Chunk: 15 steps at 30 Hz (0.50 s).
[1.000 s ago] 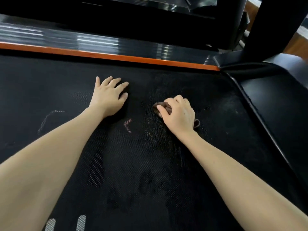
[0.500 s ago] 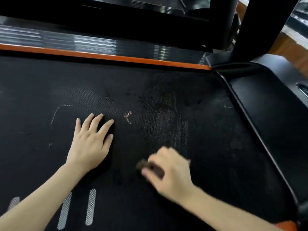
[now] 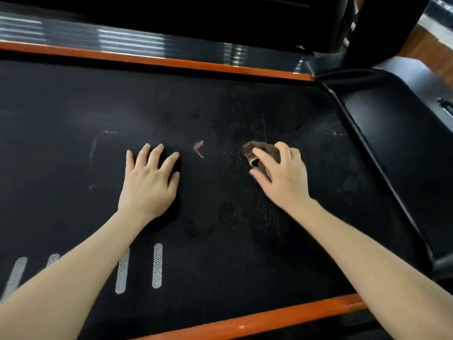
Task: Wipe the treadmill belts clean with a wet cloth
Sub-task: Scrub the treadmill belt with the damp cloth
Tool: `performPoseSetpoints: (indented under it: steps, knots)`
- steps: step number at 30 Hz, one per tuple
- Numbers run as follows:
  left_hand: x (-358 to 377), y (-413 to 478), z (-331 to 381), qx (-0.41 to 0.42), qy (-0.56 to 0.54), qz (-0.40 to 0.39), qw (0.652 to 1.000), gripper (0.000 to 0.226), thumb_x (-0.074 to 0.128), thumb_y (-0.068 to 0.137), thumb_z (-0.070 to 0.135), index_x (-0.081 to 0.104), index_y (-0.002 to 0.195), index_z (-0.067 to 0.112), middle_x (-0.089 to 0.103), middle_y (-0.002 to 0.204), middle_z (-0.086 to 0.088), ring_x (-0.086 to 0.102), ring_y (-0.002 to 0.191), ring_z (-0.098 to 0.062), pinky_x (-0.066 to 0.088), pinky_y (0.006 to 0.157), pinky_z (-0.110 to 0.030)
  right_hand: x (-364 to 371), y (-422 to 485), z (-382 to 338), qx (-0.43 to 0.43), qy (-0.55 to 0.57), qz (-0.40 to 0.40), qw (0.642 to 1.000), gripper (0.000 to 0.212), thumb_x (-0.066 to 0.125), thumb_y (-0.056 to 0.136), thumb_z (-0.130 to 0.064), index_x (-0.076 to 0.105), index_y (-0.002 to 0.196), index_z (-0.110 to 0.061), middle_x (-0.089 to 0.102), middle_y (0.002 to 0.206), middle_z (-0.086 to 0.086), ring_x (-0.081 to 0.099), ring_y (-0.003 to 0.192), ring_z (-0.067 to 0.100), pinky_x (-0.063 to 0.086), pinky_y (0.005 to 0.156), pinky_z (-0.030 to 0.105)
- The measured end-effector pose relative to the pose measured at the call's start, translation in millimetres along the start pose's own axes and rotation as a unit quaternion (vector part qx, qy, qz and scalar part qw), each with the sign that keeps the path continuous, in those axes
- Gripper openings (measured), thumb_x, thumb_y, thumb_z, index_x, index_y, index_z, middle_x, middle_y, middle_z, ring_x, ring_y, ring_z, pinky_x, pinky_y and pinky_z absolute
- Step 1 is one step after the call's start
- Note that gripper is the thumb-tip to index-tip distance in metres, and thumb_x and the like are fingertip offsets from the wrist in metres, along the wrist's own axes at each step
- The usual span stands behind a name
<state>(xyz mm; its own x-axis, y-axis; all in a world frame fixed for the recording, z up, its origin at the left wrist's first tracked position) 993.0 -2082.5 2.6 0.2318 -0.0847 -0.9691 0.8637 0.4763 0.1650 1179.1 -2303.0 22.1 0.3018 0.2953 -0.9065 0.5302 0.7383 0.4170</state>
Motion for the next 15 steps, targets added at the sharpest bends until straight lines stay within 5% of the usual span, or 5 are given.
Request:
performPoseSetpoints:
  steps: [6,10,15]
  knots:
    - [1.0,-0.1,-0.9,0.007,-0.009,0.000,1.000,0.058,0.024,0.090,0.043,0.052,0.132,0.015,0.046,0.139,-0.021,0.033,0.132,-0.043,0.017,0.109,-0.064,7.5,28.4,-12.1,0.174,0.069,-0.039,0.982,0.031,0.056,0.092,-0.039,0.063,0.118,-0.024,0.055,0.108,0.009,0.049,0.095,0.030,0.047,0.069,0.038]
    - [0.0,-0.4,-1.1,0.006,-0.010,-0.006,1.000,0.054,0.029,0.091,0.040,0.049,0.135,0.015,0.041,0.142,-0.021,0.028,0.135,-0.042,0.013,0.111,-0.062,-24.3,-39.1,-64.0,0.102,0.142,-0.017,0.984,0.014,0.062,0.085,-0.027,0.070,0.094,-0.019,0.051,0.089,0.007,0.044,0.074,0.020,0.034,0.058,0.025]
    - [0.3,-1.7,-1.1,0.013,-0.015,-0.005,1.000,0.049,0.033,0.094,0.037,0.047,0.136,0.015,0.040,0.143,-0.022,0.027,0.135,-0.043,0.011,0.110,-0.063,-93.0,-96.4,-101.6,-0.015,0.101,-0.095,0.990,0.053,0.049,0.083,-0.063,0.063,0.123,-0.031,0.057,0.100,0.004,0.052,0.079,0.024,0.044,0.060,0.032]
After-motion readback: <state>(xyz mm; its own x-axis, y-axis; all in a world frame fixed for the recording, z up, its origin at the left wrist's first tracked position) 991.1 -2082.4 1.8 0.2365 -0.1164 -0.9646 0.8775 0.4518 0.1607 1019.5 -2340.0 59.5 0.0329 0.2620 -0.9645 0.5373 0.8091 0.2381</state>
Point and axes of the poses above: each hand's wrist, its own y-axis towards the middle knuckle, its own x-axis out of the palm, z = x × y, the point moved 1 cm from there along y, towards the middle knuckle
